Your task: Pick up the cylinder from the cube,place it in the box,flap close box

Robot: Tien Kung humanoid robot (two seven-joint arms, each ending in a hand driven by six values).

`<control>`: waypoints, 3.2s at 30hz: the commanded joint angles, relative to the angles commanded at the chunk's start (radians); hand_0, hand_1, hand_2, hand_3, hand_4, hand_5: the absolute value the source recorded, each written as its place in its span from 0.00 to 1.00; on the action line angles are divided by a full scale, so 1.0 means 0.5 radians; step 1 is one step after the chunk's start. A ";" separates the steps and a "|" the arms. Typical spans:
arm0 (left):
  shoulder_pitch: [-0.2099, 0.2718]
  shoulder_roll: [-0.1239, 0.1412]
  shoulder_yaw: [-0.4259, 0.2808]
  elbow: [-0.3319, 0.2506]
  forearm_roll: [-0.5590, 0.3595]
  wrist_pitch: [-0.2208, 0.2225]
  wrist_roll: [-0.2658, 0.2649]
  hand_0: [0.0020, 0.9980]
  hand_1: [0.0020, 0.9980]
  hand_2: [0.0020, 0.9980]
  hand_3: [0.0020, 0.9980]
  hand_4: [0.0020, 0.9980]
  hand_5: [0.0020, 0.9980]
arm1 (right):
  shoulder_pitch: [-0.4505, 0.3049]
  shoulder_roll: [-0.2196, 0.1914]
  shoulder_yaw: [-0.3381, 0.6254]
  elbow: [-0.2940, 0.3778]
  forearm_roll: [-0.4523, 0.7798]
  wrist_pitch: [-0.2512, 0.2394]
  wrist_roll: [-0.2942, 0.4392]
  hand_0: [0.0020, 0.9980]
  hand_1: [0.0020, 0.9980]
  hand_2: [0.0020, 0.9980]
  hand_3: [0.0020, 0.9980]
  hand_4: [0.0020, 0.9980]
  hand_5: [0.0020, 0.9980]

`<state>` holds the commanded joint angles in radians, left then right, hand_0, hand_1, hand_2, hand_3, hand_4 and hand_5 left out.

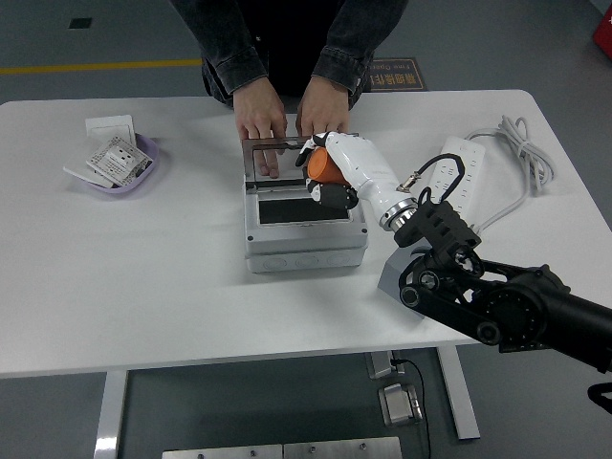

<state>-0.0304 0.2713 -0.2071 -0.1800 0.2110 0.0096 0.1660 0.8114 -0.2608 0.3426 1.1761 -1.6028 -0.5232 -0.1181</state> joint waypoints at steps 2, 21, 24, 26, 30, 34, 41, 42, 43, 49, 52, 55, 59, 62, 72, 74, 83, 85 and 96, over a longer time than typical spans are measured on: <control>-0.002 0.002 0.016 0.000 -0.014 0.000 -0.003 0.65 0.70 0.59 0.60 0.58 0.16 | 0.075 0.023 -0.097 -0.056 0.032 0.016 0.005 0.00 0.04 0.42 0.41 0.34 0.00; -0.007 0.000 0.009 0.000 0.013 -0.005 0.010 0.65 0.70 0.60 0.60 0.59 0.17 | 0.345 0.270 -0.612 -0.484 0.363 0.070 0.058 0.00 0.05 0.42 0.42 0.35 0.00; -0.007 -0.002 0.019 0.000 0.007 -0.007 0.010 0.65 0.70 0.60 0.60 0.59 0.17 | 0.353 0.279 -0.599 -0.499 0.371 0.079 0.067 0.00 0.05 0.42 0.42 0.35 0.00; -0.009 -0.003 0.029 0.000 0.000 -0.008 0.009 0.65 0.70 0.60 0.60 0.59 0.17 | 0.356 0.283 -0.579 -0.508 0.370 0.098 0.078 0.00 0.05 0.43 0.43 0.36 0.00; -0.015 -0.005 0.091 0.000 -0.057 -0.010 -0.003 0.65 0.70 0.60 0.60 0.59 0.17 | 0.352 0.286 -0.545 -0.527 0.366 0.140 0.101 0.00 0.05 0.43 0.43 0.36 0.00; -0.017 -0.008 0.142 0.000 -0.106 -0.011 -0.013 0.65 0.70 0.60 0.60 0.59 0.17 | 0.347 0.289 -0.522 -0.541 0.355 0.178 0.110 0.00 0.07 0.44 0.53 0.40 0.00; -0.017 -0.009 0.274 0.000 -0.232 -0.013 -0.036 0.65 0.70 0.60 0.60 0.59 0.18 | 0.341 0.289 -0.508 -0.546 0.349 0.194 0.109 0.08 0.24 0.55 0.66 0.73 0.40; -0.017 -0.009 0.313 0.000 -0.269 -0.013 -0.042 0.65 0.70 0.60 0.60 0.59 0.18 | 0.340 0.288 -0.506 -0.546 0.348 0.192 0.108 0.08 0.24 0.55 0.66 0.73 0.40; -0.018 -0.010 0.354 -0.001 -0.307 -0.013 -0.049 0.65 0.70 0.60 0.60 0.59 0.18 | 0.338 0.286 -0.500 -0.545 0.347 0.188 0.107 0.53 0.51 0.60 0.71 0.99 0.59; -0.023 -0.014 0.408 -0.002 -0.351 -0.015 -0.053 0.65 0.70 0.60 0.60 0.59 0.18 | 0.327 0.273 -0.476 -0.548 0.355 0.175 0.112 0.69 0.61 0.62 0.71 1.00 0.66; -0.026 -0.018 0.412 -0.004 -0.350 -0.016 -0.053 0.65 0.70 0.60 0.60 0.59 0.18 | 0.319 0.264 -0.468 -0.554 0.361 0.167 0.118 0.69 0.61 0.62 0.71 1.00 0.66; -0.027 -0.021 0.409 -0.004 -0.343 -0.016 -0.050 0.65 0.70 0.60 0.59 0.59 0.18 | 0.310 0.256 -0.464 -0.558 0.366 0.161 0.124 0.70 0.61 0.62 0.71 1.00 0.68; -0.024 -0.028 0.382 -0.004 -0.310 -0.017 -0.040 0.65 0.70 0.60 0.59 0.59 0.18 | 0.292 0.234 -0.435 -0.529 0.351 0.159 0.120 0.70 0.61 0.62 0.71 1.00 0.68; -0.020 -0.034 0.359 -0.004 -0.281 -0.017 -0.032 0.65 0.70 0.59 0.59 0.58 0.17 | 0.266 0.189 -0.364 -0.445 0.320 0.167 0.097 0.70 0.61 0.61 0.70 1.00 0.69; -0.008 -0.048 0.255 -0.001 -0.177 -0.019 -0.002 0.65 0.70 0.59 0.59 0.58 0.17 | 0.146 -0.094 0.028 0.028 0.185 0.300 -0.053 0.69 0.58 0.60 0.69 1.00 0.70; -0.007 -0.049 0.224 0.000 -0.145 -0.019 0.006 0.65 0.70 0.59 0.59 0.58 0.17 | 0.159 -0.122 0.077 0.108 0.181 0.318 -0.068 0.69 0.58 0.60 0.69 1.00 0.70; -0.020 -0.050 0.256 -0.001 -0.168 -0.021 0.006 0.65 0.70 0.59 0.59 0.57 0.16 | 0.365 -0.043 0.046 -0.005 0.323 0.342 -0.050 0.67 0.57 0.61 0.69 1.00 0.71; -0.023 -0.050 0.245 -0.001 -0.154 -0.021 0.010 0.65 0.70 0.59 0.59 0.56 0.15 | 0.411 0.006 -0.011 -0.096 0.393 0.337 -0.025 0.66 0.57 0.61 0.69 1.00 0.71; -0.036 -0.055 0.164 0.000 -0.051 -0.024 0.031 0.65 0.70 0.59 0.59 0.56 0.15 | 0.537 0.196 -0.243 -0.610 0.715 0.317 0.084 0.67 0.57 0.61 0.69 1.00 0.70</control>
<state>-0.0483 0.2440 -0.1250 -0.1801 0.1853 -0.0024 0.1814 1.0799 -0.1629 0.2212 0.8713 -1.2454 -0.3649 -0.0759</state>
